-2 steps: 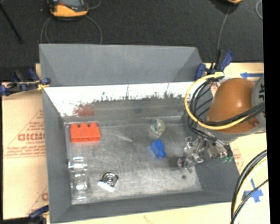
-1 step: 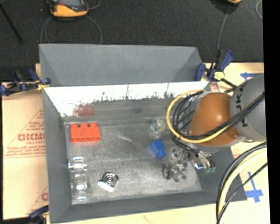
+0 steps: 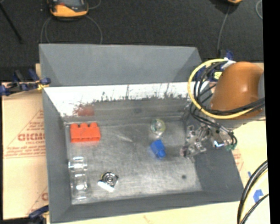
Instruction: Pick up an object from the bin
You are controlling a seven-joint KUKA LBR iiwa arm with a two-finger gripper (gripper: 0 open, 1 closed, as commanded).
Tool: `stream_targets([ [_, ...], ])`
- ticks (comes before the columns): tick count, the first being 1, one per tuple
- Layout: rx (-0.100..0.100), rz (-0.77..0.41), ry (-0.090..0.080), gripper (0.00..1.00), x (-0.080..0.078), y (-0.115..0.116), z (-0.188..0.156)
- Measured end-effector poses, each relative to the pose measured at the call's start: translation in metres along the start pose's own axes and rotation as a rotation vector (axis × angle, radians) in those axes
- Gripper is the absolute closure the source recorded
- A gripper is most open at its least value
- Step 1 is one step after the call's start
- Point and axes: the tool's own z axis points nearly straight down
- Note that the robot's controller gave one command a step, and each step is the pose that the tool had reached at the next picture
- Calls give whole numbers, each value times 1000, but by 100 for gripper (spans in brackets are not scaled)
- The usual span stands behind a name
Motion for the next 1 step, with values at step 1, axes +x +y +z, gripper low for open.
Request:
stream_targets([
  [1, -4, -203, 8, 100, 48, -4, -41],
])
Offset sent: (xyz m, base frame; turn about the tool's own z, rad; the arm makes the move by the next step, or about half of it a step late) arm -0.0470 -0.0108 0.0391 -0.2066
